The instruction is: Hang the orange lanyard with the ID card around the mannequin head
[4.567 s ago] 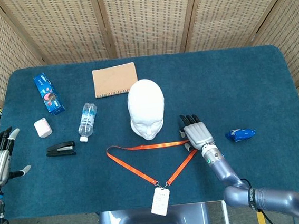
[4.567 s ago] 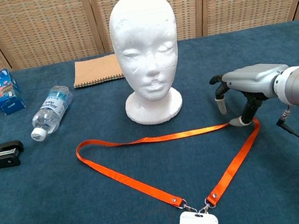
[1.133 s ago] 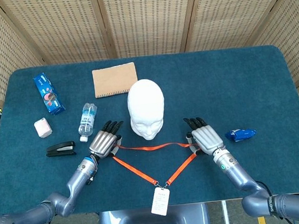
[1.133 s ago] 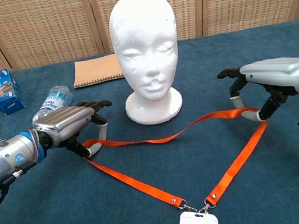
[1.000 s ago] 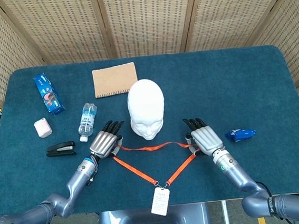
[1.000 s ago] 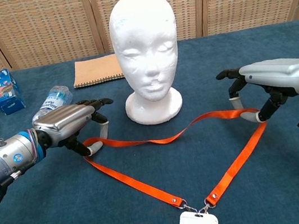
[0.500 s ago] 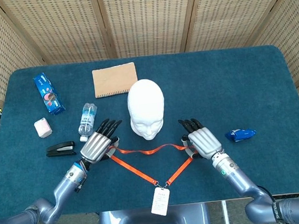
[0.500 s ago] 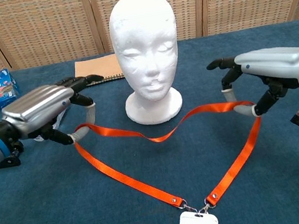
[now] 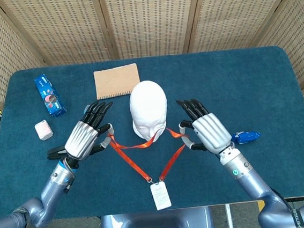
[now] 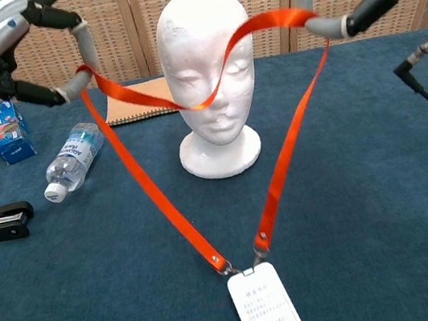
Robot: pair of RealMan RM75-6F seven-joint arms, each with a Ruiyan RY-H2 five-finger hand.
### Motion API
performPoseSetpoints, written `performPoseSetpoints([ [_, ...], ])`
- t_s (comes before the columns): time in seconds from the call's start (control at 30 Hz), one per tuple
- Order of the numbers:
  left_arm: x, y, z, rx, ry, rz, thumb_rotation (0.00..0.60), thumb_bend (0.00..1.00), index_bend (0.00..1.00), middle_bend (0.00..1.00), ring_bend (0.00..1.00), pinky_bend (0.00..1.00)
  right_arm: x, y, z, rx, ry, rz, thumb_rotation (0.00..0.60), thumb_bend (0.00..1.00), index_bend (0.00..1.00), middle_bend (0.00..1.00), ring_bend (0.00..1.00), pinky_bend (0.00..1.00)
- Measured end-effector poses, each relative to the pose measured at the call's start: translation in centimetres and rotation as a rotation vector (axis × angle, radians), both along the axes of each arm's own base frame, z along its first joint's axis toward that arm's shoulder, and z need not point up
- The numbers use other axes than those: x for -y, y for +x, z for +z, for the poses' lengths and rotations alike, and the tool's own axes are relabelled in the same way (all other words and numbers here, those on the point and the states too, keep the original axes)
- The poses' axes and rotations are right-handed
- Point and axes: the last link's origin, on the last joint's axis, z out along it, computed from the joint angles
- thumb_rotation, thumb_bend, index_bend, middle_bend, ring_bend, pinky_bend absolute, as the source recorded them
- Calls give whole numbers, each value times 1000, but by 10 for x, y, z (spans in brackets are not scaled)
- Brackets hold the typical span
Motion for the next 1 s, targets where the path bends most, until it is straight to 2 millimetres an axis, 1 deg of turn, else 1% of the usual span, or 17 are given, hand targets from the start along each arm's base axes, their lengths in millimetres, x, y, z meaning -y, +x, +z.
performPoseSetpoints([
  [0.13,-8,14,16,74,9,17,600,463,726,0,0,0,5,13,20,46,-38,4,600,715,741,108,0,0],
  [0.2,-14,20,25,100,22,29,600,463,723,0,0,0,6,17,26,62,-44,1,600,715,741,108,0,0],
  [0.3,-20,24,33,117,31,50,600,462,721,0,0,0,10,22,32,84,-48,-5,600,716,741,109,0,0],
  [0.5,-36,29,45,167,40,127,600,462,723,0,0,0,25,34,45,166,-27,-64,600,716,741,112,0,0],
  [0.6,-45,30,47,186,37,167,600,462,723,0,0,0,36,40,47,178,-14,-97,600,717,742,119,0,0],
  [0.77,-64,34,46,208,20,245,600,463,723,0,0,0,65,52,49,139,-48,-130,600,718,742,128,0,0],
  [1.0,-93,41,40,214,7,326,600,462,720,0,0,0,88,53,48,162,-51,-213,600,717,742,128,0,0],
])
